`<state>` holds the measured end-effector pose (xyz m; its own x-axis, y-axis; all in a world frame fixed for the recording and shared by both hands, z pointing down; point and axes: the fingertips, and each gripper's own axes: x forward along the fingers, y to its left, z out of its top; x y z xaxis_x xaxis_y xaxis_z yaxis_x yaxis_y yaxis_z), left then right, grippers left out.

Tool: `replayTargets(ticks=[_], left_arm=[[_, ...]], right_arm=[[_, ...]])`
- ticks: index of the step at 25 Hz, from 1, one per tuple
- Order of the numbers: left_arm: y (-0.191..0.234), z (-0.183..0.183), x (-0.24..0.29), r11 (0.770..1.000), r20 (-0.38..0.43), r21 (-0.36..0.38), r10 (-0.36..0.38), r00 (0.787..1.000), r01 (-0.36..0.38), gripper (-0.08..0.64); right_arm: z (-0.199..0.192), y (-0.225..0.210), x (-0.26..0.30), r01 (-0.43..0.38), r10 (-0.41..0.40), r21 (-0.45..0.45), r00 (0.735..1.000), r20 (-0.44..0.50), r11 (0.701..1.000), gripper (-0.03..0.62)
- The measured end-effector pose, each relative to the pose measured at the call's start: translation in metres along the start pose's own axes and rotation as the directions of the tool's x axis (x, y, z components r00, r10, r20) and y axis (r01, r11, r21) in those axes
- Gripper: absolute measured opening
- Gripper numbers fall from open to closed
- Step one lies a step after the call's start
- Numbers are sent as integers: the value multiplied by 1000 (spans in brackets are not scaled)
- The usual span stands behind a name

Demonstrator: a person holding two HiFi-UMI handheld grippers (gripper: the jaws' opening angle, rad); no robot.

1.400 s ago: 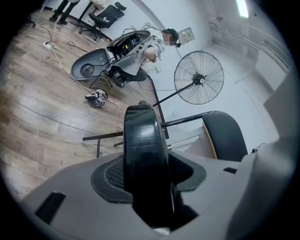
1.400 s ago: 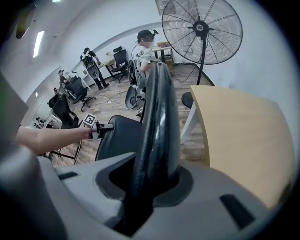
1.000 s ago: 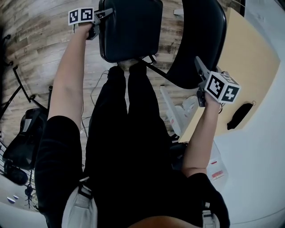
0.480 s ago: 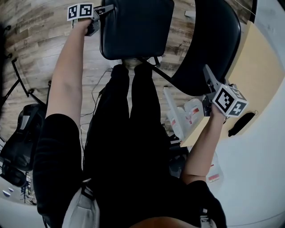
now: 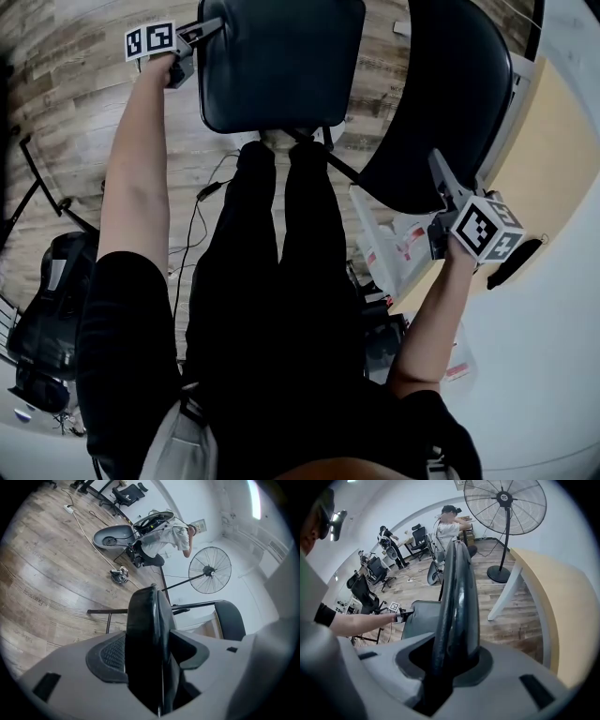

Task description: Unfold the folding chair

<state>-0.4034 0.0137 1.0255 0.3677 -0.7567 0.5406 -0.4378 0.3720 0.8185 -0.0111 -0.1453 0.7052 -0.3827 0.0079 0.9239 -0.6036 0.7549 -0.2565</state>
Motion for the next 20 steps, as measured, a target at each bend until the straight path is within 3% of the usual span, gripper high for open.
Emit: replayTargets(ticks=[12, 20], left_arm=[[49, 0, -4, 997, 50, -19, -77, 996, 78, 275], [65, 0, -4, 997, 76, -38, -68, 995, 71, 275]], right_arm=[[-8, 19, 25, -1, 1, 13, 1000, -1, 1000, 89], [-9, 11, 37, -24, 24, 36, 1000, -3, 999, 89]])
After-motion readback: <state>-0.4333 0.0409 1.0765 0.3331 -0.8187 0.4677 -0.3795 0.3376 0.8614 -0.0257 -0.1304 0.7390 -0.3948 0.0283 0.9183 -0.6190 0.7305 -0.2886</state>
